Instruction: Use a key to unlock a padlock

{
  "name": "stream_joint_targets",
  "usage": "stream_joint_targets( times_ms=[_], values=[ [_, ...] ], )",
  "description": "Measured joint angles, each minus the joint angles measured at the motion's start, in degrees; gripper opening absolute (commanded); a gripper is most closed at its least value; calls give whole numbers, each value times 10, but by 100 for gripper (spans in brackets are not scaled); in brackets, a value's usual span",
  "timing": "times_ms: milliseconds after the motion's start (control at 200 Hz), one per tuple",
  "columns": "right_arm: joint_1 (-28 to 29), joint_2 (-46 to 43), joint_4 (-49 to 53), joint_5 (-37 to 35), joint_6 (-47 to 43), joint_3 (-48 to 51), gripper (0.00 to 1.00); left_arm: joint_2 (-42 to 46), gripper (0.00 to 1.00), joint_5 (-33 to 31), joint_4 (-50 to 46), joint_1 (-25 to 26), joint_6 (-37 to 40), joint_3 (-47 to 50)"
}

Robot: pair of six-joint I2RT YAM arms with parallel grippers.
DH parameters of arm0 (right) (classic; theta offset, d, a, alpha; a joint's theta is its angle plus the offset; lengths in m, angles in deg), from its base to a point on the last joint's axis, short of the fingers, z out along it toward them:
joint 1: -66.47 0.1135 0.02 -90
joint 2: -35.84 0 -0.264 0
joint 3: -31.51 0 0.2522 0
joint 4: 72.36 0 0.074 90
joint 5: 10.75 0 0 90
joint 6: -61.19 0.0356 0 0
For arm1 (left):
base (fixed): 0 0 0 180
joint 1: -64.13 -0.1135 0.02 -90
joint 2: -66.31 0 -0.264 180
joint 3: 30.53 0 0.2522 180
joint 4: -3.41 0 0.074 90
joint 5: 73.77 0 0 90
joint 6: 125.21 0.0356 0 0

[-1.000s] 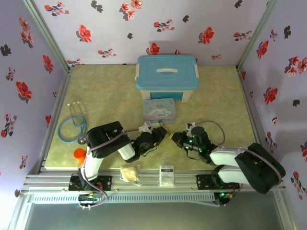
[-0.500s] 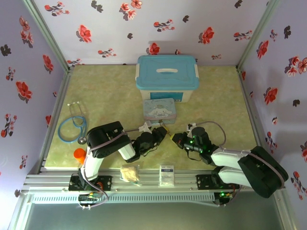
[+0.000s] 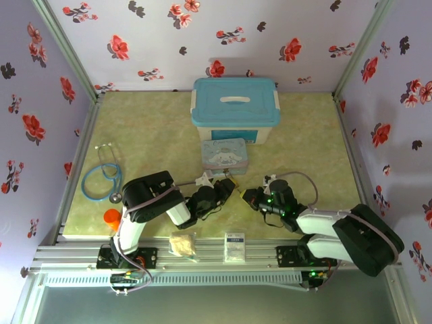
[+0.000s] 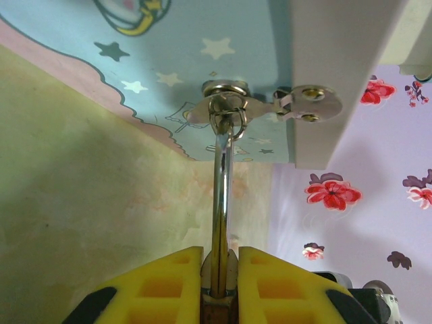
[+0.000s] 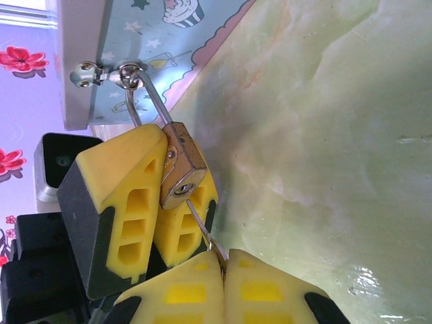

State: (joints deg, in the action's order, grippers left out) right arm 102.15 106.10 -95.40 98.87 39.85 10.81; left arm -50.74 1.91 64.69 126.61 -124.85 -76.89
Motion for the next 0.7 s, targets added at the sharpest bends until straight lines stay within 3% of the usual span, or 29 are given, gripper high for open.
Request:
stream_joint_targets(
  times_ms=[325,700],
  values=[
    [0,58,-54,0,-1,-2,0,0,0,0,0,0,0,0],
    [0,40,-49,0,-2,0,0,0,0,0,0,0,5,0]
  ],
)
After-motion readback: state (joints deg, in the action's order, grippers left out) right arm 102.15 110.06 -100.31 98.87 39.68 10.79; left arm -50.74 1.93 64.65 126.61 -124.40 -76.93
